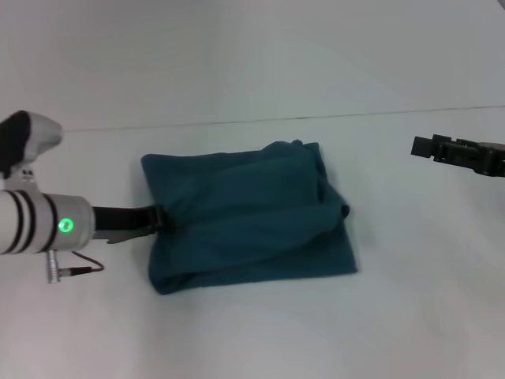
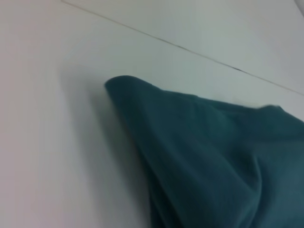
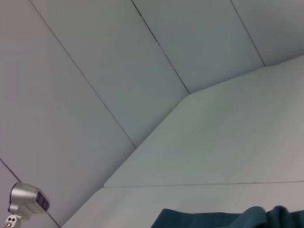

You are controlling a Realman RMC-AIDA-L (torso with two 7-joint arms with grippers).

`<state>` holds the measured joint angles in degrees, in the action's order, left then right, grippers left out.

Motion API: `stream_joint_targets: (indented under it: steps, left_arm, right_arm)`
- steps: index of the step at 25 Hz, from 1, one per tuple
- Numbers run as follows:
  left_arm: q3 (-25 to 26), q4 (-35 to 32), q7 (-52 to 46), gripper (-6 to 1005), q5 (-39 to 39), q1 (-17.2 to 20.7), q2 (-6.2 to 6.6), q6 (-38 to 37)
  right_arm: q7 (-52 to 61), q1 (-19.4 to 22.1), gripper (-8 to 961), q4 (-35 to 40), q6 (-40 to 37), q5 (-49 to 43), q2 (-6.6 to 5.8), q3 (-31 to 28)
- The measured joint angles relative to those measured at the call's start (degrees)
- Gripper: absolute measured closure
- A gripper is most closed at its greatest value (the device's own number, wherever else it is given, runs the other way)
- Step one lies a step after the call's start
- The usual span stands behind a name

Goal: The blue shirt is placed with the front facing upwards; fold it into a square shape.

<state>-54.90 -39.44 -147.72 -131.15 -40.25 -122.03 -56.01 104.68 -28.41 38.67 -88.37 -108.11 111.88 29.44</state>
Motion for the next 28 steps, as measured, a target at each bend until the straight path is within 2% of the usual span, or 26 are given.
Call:
stream_joint_targets:
  steps: [10,14,21,26,28]
  left_arm:
    - [5.9,-4.9,0.2,948,-2.4,2.1,1.41,-3.9]
    - [6.2,-5.1,1.0,946,-2.5,2.3,1.78,-4.9]
    - [5.5,-5.5,2.6,944,-4.4,1.4,1.61,-7.2]
    - [4.6,-9.1,2.7,775,-5.6,2.7,0.95,-8.0]
    - [7.0,-15.1,2.4,693,-4.4,5.2,0.04,-10.4]
  right_arm:
    - [0.3,0.0,29,0.0,0.2,0.0,0.0,0.0]
    - [0.3,-0.1,29,0.0,0.5,0.0,0.0,0.0]
    - [0.3,-0.1,29,-0.1,1.0,0.0,0.0,0.0]
    - [0.3,-0.2,29,-0.1,1.1,-0.1,0.0,0.0]
    - [0.3,-0.2,29,-0.2,1.1,-0.1,0.0,0.0]
